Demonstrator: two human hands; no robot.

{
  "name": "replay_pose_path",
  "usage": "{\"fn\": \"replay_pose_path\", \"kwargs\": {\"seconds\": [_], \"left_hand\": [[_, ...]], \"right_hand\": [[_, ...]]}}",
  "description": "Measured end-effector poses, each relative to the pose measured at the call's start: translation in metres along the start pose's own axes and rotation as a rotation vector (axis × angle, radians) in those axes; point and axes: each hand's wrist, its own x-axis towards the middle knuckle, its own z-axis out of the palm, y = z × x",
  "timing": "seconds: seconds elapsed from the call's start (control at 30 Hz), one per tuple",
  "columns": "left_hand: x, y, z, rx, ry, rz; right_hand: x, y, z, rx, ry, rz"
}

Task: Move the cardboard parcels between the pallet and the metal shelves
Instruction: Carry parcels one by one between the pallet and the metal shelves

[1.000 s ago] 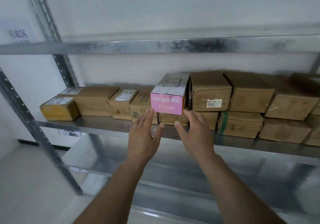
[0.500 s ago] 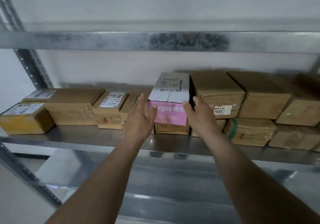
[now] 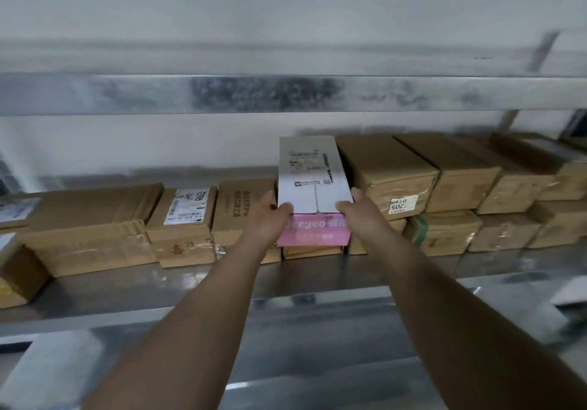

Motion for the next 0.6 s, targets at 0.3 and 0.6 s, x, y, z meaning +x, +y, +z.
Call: {"fn": "replay_pose_path", "kwargs": {"seconds": [0.3, 0.6], "left_hand": [[-0.033, -0.034, -0.02, -0.065, -0.148, 0.045], [-0.085, -0.074, -0.036, -0.139, -0.202, 0.179]], "right_hand": [[-0.051, 0.022, 0.009, 0.073, -0.051, -0.117], [-0.126, 0.043, 0.026, 0.025, 0.006, -0.247]]}}
